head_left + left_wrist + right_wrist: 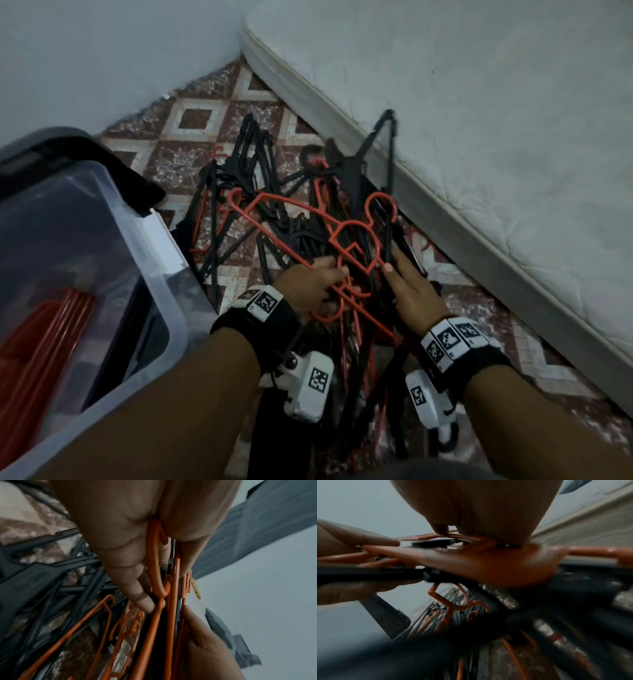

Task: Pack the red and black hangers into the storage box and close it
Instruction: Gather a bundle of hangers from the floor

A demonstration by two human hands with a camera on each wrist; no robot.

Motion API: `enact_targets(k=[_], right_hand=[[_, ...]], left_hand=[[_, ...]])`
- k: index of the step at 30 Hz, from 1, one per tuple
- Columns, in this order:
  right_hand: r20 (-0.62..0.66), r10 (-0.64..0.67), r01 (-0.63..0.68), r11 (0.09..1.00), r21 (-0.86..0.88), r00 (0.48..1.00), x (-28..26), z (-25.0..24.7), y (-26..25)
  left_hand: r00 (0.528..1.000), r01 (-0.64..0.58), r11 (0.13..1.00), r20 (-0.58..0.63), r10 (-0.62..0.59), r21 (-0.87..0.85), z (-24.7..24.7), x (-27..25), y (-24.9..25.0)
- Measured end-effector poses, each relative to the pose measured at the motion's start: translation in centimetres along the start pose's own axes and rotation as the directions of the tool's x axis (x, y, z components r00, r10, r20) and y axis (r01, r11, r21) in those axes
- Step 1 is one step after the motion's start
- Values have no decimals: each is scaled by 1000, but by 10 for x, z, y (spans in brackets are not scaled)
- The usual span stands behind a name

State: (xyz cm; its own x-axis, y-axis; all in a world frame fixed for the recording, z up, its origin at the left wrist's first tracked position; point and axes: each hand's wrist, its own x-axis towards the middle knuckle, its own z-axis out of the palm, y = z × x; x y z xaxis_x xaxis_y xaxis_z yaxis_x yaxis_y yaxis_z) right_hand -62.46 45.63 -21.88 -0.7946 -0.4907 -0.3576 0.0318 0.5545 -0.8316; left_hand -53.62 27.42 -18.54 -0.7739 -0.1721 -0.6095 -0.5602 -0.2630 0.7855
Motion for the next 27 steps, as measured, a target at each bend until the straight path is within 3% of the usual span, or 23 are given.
enact_targets(k=[5, 11, 15, 18, 23, 27], right_hand=[[-38, -49, 55, 984, 170, 998, -18, -12, -34], [-8, -110, 110, 988, 111, 994, -35, -28, -82], [43, -323, 321, 946, 43, 945, -48, -37, -123], [106, -379, 382, 924, -9, 919, -50, -42, -152], [127, -433, 445, 891, -94, 893, -56, -52, -192], [126, -472, 489, 837, -247, 872, -64, -66, -223]], left_hand=[[989, -138, 966, -26, 147, 220, 4, -35, 36], [950, -283, 804, 34, 312, 524, 11, -84, 94], [908, -368, 702, 76, 411, 610, 23, -107, 125], [871, -325, 593, -11, 491, 736, 25, -115, 140], [843, -359, 612, -36, 537, 704, 22, -132, 161], [791, -403, 563, -36, 611, 721, 21, -153, 184]])
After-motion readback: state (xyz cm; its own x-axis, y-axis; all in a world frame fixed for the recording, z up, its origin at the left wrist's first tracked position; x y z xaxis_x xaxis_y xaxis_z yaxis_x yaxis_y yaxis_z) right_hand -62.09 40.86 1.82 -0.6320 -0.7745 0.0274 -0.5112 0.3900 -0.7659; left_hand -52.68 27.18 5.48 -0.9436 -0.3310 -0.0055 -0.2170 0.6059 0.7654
